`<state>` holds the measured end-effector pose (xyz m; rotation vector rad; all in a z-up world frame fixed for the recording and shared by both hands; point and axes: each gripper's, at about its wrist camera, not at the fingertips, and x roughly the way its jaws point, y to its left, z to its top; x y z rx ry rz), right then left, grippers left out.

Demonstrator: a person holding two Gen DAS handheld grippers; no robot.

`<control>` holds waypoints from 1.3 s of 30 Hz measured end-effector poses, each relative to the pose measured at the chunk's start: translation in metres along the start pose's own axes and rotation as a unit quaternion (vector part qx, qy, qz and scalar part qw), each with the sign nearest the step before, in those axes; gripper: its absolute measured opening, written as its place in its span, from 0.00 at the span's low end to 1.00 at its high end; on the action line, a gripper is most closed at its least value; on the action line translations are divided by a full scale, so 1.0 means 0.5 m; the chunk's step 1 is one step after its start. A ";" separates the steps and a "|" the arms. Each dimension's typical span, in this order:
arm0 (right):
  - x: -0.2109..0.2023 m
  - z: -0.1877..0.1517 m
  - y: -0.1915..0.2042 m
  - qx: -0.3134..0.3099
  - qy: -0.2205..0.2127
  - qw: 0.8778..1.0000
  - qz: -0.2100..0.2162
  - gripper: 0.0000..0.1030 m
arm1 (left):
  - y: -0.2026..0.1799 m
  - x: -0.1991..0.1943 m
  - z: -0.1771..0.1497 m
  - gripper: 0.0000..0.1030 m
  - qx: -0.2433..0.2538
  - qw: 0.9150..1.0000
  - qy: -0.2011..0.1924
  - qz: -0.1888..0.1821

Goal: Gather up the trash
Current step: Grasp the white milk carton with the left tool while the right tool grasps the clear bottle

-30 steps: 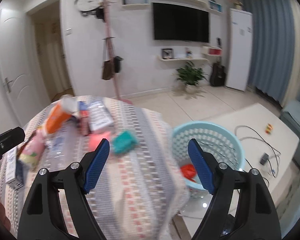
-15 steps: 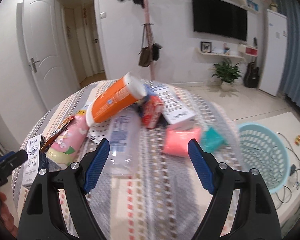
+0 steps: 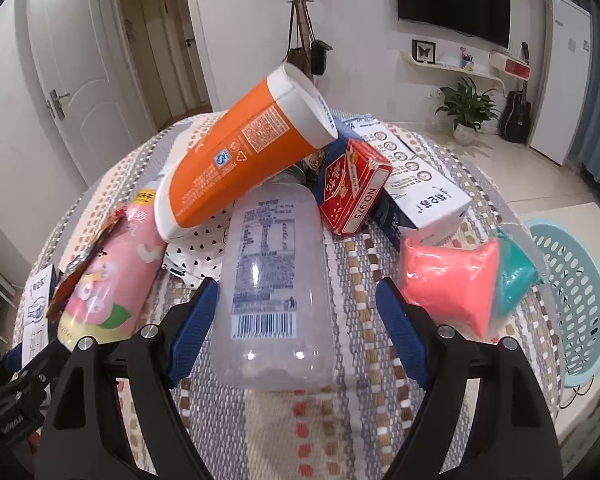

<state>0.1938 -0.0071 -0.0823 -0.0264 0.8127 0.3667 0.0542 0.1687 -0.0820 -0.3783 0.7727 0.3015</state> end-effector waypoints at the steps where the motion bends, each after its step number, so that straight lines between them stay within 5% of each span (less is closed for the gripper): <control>1: 0.004 0.001 0.001 -0.001 0.003 1.000 -0.002 0.74 | 0.003 0.000 0.001 0.84 -0.002 1.000 0.001 -0.001; 8: 0.034 0.013 0.001 -0.004 0.022 1.000 -0.021 0.74 | 0.004 0.004 0.001 0.74 -0.002 1.000 0.002 -0.001; 12: 0.033 0.013 0.003 -0.008 0.021 1.000 -0.006 0.54 | 0.010 -0.005 0.003 0.63 -0.005 1.000 -0.003 -0.012; 14: 0.030 0.007 0.008 -0.015 0.023 1.000 -0.004 0.53 | 0.010 -0.019 0.006 0.54 0.000 1.000 -0.010 -0.021; 26: -0.058 -0.059 -0.051 0.007 0.034 0.998 0.055 0.52 | 0.012 -0.051 -0.001 0.51 -0.007 0.997 -0.014 -0.074; 33: -0.103 -0.088 -0.115 0.068 0.063 0.984 0.151 0.51 | -0.016 -0.114 -0.001 0.51 0.012 0.990 -0.050 -0.129; 39: -0.170 -0.104 -0.136 0.062 0.030 0.987 0.148 0.51 | -0.071 -0.170 -0.004 0.51 0.044 0.982 -0.078 -0.167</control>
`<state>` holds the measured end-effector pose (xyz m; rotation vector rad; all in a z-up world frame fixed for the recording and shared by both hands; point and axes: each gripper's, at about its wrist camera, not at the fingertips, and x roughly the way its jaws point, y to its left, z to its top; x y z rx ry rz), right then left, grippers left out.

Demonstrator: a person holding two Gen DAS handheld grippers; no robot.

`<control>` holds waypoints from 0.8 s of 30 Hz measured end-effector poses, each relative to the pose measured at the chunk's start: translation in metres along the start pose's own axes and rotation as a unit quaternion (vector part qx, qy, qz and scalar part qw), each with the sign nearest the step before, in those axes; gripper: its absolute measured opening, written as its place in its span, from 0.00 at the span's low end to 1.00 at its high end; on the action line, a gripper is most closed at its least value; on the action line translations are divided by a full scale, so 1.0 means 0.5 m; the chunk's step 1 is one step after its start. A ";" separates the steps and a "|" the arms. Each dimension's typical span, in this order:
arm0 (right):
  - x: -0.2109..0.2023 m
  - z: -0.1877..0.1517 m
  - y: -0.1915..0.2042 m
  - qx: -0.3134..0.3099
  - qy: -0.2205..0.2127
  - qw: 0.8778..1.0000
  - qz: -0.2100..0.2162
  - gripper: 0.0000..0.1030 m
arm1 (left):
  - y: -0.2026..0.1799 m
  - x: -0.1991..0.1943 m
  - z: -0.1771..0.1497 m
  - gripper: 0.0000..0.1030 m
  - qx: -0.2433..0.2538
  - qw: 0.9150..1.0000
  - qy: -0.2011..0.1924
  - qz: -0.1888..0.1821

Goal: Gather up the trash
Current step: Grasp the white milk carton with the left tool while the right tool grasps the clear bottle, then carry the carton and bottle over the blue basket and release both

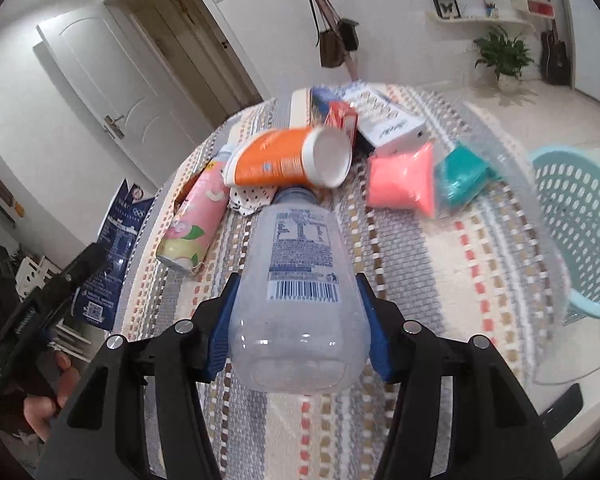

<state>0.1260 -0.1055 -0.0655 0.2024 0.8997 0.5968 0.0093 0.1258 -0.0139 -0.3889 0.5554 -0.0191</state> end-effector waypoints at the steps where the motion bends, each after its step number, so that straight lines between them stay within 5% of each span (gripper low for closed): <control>1: -0.005 0.002 0.001 -0.002 -0.003 1.000 -0.004 0.51 | -0.013 -0.003 0.001 0.51 0.004 1.000 -0.002 -0.007; 12: -0.117 0.016 -0.041 -0.001 -0.071 0.997 -0.019 0.51 | -0.149 0.005 0.012 0.51 0.053 0.997 -0.011 -0.057; 24: -0.243 0.040 -0.192 0.051 -0.172 0.973 -0.146 0.51 | -0.371 0.123 0.045 0.51 0.123 0.983 0.013 -0.134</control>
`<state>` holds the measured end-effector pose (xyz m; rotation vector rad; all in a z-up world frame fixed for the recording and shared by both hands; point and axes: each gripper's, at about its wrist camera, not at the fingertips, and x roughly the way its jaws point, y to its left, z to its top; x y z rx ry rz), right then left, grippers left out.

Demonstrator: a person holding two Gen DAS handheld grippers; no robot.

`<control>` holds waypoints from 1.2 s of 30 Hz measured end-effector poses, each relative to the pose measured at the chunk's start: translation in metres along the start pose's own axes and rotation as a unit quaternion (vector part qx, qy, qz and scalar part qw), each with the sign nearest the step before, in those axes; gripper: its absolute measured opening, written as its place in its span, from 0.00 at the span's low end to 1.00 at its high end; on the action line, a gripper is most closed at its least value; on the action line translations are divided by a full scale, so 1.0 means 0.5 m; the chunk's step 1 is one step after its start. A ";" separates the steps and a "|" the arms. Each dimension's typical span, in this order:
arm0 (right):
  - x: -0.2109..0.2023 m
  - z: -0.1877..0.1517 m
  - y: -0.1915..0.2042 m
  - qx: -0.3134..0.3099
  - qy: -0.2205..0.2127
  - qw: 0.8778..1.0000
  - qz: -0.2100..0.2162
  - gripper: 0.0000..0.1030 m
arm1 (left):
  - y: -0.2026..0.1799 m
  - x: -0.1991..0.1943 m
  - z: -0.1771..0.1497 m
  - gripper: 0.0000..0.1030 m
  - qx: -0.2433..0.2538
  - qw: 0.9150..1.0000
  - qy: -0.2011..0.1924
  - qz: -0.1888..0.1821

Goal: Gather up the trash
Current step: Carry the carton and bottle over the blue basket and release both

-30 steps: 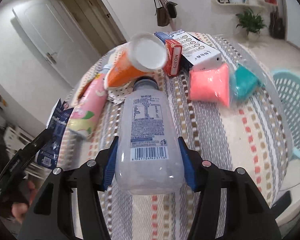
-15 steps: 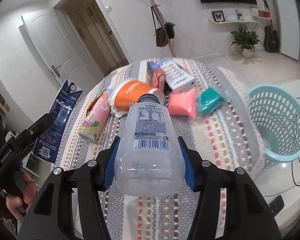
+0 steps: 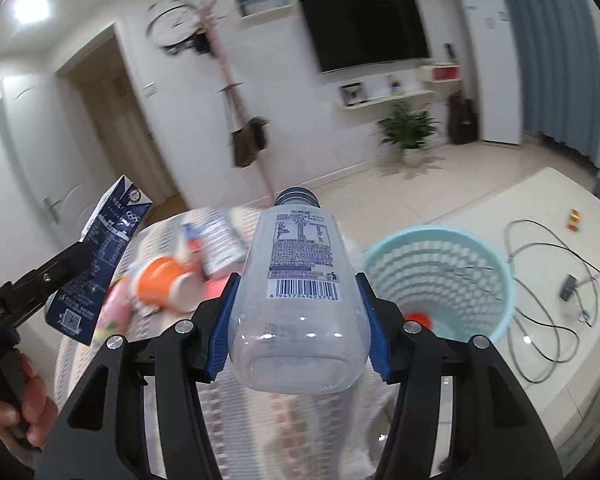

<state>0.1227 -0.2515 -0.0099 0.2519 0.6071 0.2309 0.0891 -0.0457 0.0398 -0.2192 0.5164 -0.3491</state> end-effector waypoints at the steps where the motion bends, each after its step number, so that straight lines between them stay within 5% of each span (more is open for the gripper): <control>1: 0.002 0.004 -0.022 0.007 -0.002 1.000 -0.014 0.51 | -0.008 0.012 0.001 0.51 0.003 1.000 0.003 -0.006; 13: 0.092 -0.040 -0.222 0.080 0.042 0.987 -0.131 0.51 | -0.096 0.271 -0.029 0.51 0.022 0.994 0.097 -0.052; 24: 0.183 -0.086 -0.294 0.106 0.109 0.970 -0.192 0.51 | -0.148 0.441 -0.096 0.52 0.023 0.978 0.194 -0.075; 27: 0.187 -0.093 -0.303 0.115 0.115 0.968 -0.192 0.51 | -0.146 0.461 -0.112 0.54 0.017 0.975 0.207 -0.081; 31: 0.172 -0.096 -0.308 0.125 0.108 0.969 -0.181 0.51 | -0.139 0.453 -0.116 0.69 0.016 0.977 0.199 -0.080; 36: 0.151 -0.083 -0.298 0.123 0.093 0.972 -0.175 0.51 | -0.113 0.418 -0.106 0.70 0.003 0.980 0.181 -0.080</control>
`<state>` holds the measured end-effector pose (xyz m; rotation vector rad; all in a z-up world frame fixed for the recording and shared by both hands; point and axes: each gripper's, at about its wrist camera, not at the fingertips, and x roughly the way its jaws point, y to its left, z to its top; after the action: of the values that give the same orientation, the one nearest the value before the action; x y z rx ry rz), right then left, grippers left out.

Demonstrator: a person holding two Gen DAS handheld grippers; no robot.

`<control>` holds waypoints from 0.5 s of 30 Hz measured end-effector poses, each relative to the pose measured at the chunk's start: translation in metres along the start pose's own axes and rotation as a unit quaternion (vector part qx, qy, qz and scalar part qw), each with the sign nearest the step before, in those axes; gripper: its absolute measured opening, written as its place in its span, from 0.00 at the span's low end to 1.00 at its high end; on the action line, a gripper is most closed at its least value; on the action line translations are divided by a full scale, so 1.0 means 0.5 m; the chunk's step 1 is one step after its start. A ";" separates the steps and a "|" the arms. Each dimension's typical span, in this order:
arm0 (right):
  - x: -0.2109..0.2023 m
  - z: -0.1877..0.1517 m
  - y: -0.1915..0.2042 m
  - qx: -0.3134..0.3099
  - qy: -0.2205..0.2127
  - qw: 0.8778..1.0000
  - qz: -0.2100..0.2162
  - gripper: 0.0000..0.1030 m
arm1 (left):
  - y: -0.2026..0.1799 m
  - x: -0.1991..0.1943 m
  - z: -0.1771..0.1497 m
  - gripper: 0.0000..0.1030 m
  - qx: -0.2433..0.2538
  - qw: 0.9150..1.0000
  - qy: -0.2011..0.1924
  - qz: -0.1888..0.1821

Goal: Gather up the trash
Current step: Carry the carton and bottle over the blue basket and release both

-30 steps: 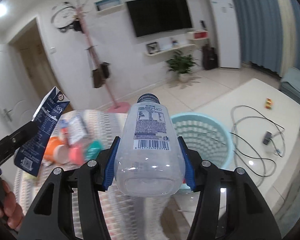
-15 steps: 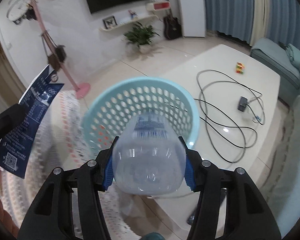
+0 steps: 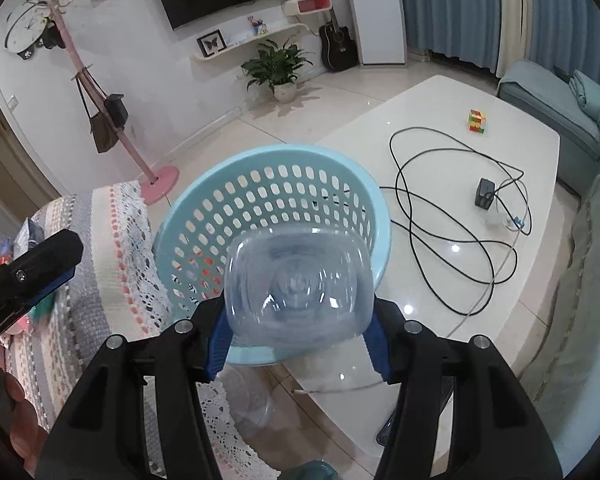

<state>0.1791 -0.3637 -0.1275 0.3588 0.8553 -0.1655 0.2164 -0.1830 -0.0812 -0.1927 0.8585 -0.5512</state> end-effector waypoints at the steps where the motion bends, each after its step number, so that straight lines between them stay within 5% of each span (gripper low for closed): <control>1: -0.006 0.000 0.002 -0.001 -0.003 1.000 0.004 0.52 | 0.001 -0.006 -0.001 0.70 -0.002 1.000 -0.003 0.000; 8: -0.037 -0.003 0.027 -0.012 -0.024 1.000 0.016 0.54 | 0.022 -0.075 -0.011 0.70 -0.011 1.000 -0.026 -0.004; 10: -0.051 -0.003 0.035 -0.015 -0.038 0.999 0.019 0.73 | 0.021 -0.089 -0.013 0.70 -0.010 0.999 -0.032 -0.005; 15: -0.082 -0.004 0.062 -0.037 -0.063 0.997 0.010 0.75 | 0.022 -0.127 -0.021 0.70 -0.006 0.999 -0.047 -0.004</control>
<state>0.1600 -0.3340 -0.0898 0.2846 0.7319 -0.1359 0.1794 -0.1392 -0.0497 -0.2317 0.7702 -0.5404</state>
